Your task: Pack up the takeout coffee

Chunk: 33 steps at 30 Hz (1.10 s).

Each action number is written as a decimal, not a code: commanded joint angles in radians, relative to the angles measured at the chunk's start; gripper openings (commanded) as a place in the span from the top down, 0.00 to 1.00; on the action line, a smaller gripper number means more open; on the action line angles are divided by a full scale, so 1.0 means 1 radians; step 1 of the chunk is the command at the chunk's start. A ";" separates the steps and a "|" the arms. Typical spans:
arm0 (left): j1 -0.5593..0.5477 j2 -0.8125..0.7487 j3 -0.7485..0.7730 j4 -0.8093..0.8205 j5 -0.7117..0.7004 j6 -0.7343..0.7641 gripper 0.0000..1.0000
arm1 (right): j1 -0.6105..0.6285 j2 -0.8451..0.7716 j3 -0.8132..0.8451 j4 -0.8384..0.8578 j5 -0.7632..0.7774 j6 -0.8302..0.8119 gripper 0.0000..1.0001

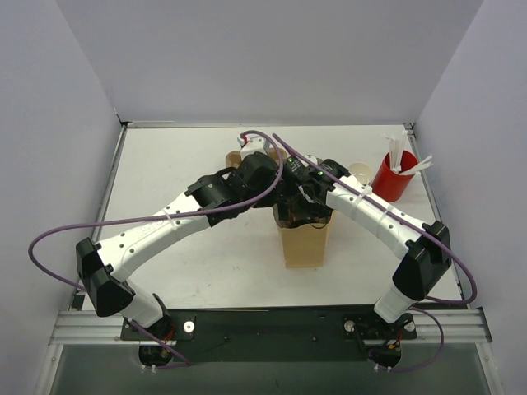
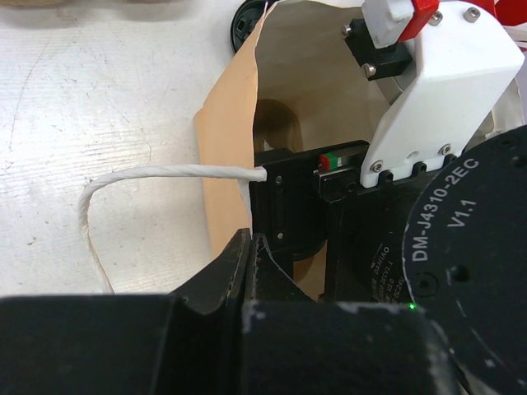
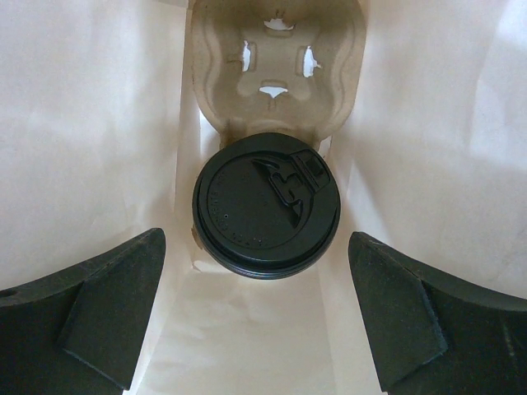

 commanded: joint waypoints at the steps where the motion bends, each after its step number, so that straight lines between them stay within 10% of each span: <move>1: 0.001 0.031 0.041 -0.091 -0.050 0.046 1.00 | 0.000 -0.063 0.014 0.004 -0.006 0.000 0.12; 33: -0.008 0.062 0.081 -0.134 -0.072 0.078 1.00 | -0.026 -0.121 0.000 0.003 -0.015 -0.001 0.12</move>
